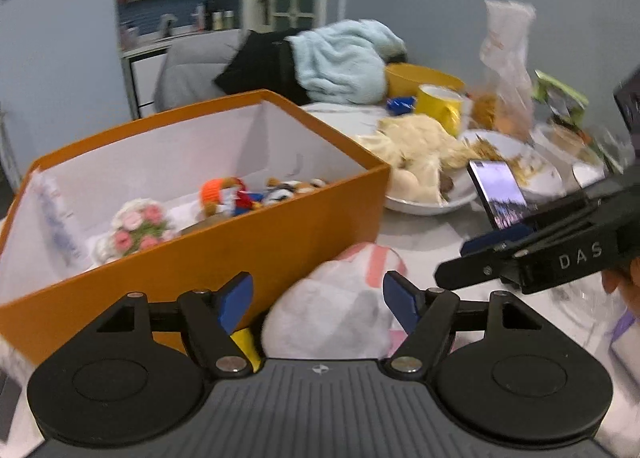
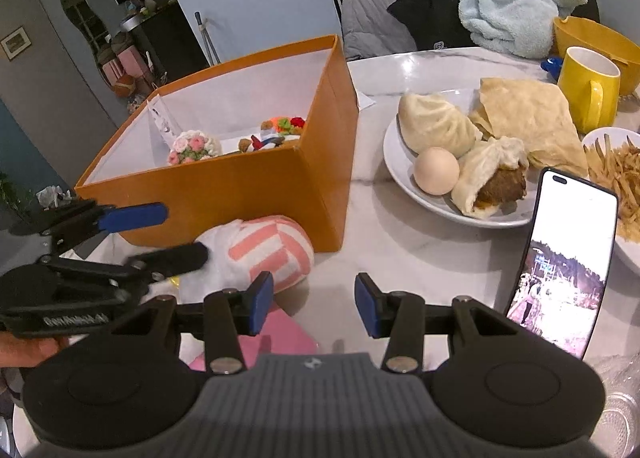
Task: Organize objects
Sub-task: 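Grasp the white plush with pink stripes with the left tool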
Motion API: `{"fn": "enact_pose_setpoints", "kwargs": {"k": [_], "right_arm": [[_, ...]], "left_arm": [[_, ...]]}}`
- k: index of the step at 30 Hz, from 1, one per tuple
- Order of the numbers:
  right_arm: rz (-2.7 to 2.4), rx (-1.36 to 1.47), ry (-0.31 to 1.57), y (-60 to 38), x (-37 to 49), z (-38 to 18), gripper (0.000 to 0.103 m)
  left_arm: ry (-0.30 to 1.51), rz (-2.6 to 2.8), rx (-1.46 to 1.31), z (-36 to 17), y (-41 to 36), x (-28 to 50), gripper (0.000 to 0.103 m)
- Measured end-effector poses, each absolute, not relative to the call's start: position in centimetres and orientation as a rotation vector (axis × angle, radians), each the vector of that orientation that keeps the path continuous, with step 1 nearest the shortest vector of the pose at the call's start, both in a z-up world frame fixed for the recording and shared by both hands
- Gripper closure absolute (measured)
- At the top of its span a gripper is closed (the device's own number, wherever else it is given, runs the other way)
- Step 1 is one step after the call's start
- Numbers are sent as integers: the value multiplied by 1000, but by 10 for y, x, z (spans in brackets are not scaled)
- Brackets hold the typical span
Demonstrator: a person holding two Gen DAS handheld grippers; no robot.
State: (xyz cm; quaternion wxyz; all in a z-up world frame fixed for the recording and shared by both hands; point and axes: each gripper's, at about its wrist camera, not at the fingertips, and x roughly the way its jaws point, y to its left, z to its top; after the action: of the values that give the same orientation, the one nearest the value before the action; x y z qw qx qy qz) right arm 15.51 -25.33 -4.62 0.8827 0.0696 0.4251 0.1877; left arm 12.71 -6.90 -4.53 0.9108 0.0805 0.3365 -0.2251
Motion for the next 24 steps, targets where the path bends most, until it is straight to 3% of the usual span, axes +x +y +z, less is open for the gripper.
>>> {"fn": "enact_pose_setpoints", "kwargs": {"k": [13, 17, 24], "right_arm": [[369, 115, 889, -257, 157, -50, 52], [373, 114, 889, -256, 157, -50, 52], [375, 112, 888, -256, 156, -50, 52]], "left_arm": [[767, -475, 382, -80, -106, 140, 10], [766, -462, 419, -80, -110, 138, 19], [778, -468, 306, -61, -84, 131, 22]]}}
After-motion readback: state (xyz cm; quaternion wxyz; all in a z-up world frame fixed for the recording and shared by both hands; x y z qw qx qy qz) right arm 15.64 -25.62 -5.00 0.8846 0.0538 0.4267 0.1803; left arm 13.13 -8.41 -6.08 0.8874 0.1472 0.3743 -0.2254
